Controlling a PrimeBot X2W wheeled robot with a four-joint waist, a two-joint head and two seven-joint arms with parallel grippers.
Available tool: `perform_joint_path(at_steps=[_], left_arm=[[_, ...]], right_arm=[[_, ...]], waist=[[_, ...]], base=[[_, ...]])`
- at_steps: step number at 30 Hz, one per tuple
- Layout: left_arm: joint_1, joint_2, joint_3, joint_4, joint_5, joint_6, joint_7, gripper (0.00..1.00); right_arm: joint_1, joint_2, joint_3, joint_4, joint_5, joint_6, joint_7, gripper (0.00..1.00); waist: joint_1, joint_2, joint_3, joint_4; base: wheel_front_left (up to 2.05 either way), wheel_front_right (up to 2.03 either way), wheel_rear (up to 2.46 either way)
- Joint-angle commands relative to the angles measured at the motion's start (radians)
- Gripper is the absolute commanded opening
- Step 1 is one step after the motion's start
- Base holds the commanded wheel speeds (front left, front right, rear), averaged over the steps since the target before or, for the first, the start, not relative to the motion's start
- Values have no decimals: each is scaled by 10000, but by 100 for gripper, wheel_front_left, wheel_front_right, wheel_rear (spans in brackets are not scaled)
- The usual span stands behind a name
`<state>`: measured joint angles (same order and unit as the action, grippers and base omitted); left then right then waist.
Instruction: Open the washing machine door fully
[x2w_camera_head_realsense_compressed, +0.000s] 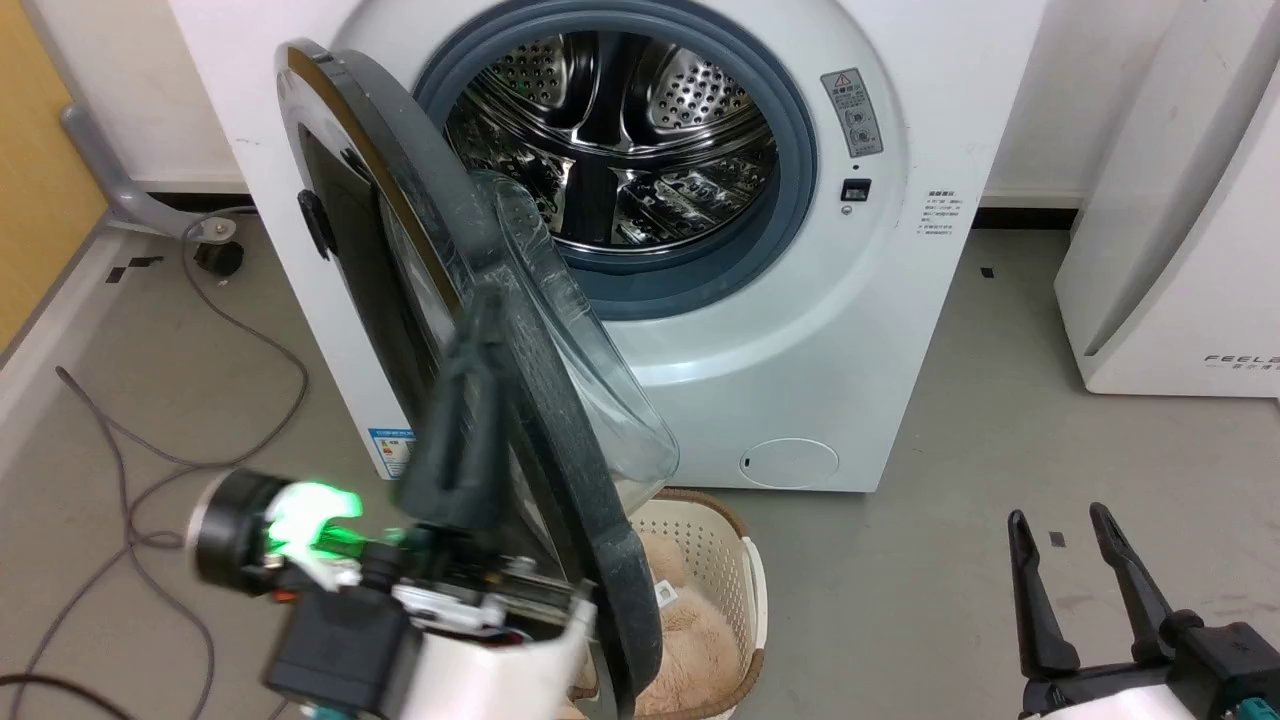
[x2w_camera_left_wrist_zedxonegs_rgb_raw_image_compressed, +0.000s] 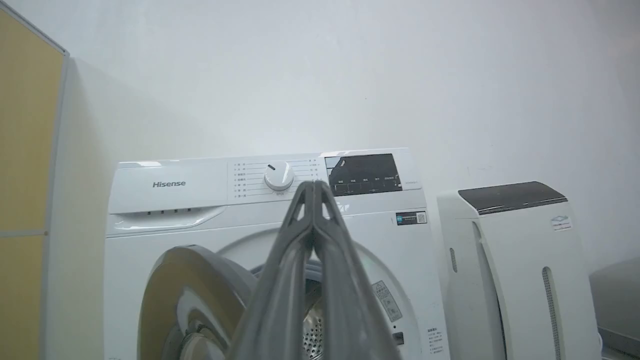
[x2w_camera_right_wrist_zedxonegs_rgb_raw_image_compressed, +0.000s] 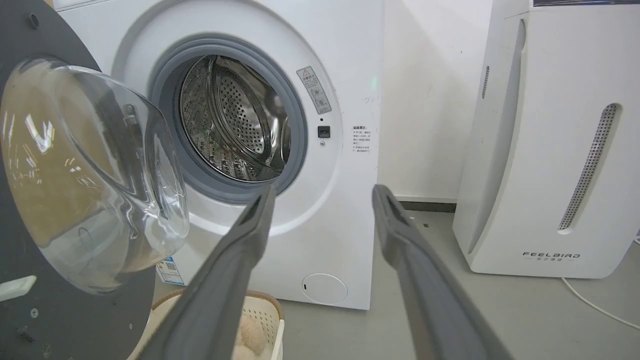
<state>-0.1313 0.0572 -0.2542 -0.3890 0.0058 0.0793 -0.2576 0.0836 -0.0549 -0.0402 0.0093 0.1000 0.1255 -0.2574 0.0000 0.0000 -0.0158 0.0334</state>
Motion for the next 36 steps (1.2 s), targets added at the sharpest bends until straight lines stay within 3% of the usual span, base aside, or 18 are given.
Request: perform_joint_path(at_steps=[1, 10, 16, 27, 36], left_arm=[[-187, 22, -356, -142, 78, -133, -42, 0], [-318, -21, -2571, -249, 220, -659, -42, 0], [-27, -28, -3437, 256, 156, -769, -42, 0], [673, 197, -4276, 1678, 12, -901, -42, 0], [871, 140, -3849, 3192, -359, -395, -42, 0]], right_arm=[[147, 46, 23, -20, 106, 52, -43, 100], [167, 47, 129, -45, 151, 52, -43, 100], [153, 47, 189, -64, 179, 52, -43, 100], [117, 47, 215, -55, 179, 52, -43, 100], [79, 47, 230, 13, 172, 52, -43, 100]], waist=[[0, 0, 3, 9], [0, 0, -1, 38], [0, 0, 7, 24], [0, 0, 121, 79], [0, 0, 212, 181]], base=[[0, 0, 0], [0, 0, 0], [0, 0, 0], [0, 0, 0], [0, 0, 0]])
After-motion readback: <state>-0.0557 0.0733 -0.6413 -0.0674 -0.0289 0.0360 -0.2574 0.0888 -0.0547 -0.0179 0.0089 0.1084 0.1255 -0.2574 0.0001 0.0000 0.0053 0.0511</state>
